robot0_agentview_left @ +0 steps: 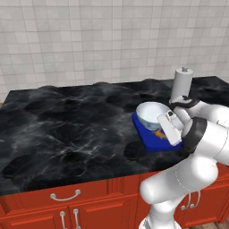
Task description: Place the two vegetables and bowl onto the tray for setting up a vegetable dip station.
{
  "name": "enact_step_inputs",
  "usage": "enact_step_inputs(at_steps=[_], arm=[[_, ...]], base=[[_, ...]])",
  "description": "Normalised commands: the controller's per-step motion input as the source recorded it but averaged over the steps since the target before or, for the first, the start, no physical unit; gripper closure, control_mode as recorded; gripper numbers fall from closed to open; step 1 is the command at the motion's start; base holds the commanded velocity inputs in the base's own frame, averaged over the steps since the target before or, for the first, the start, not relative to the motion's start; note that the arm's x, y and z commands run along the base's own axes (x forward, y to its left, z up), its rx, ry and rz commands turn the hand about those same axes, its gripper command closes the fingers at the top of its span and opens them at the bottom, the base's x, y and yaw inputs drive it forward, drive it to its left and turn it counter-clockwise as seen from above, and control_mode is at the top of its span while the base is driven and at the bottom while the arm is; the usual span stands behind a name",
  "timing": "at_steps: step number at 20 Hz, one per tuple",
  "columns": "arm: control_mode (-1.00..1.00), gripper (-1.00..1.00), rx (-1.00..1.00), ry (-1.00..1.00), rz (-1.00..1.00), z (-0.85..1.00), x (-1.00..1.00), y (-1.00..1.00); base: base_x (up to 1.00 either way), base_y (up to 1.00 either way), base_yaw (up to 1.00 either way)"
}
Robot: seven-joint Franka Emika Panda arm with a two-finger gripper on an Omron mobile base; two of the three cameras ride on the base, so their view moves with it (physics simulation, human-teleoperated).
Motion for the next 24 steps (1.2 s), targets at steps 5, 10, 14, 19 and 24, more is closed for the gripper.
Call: enact_step_inputs(at_steps=[5,10,14,19,24], arm=[[-1.00,1.00,0.00,0.00,0.03,0.00,0.08,-0.03],[-1.00,1.00,0.00,0.00,0.02,0.00,0.03,-0.01],[-1.00,-1.00,0.00,0.00,0.01,0.00,0.00,0.00],[-1.00,-1.00,0.00,0.00,0.00,-0.01,0.00,0.00],[-1.00,-1.00,0.01,0.00,0.00,-0.01,0.00,-0.01]], base=[[0.00,0.00,0.00],[0.00,0.00,0.00],[0.00,0.00,0.00],[0.00,0.00,0.00],[0.00,0.00,0.00]])
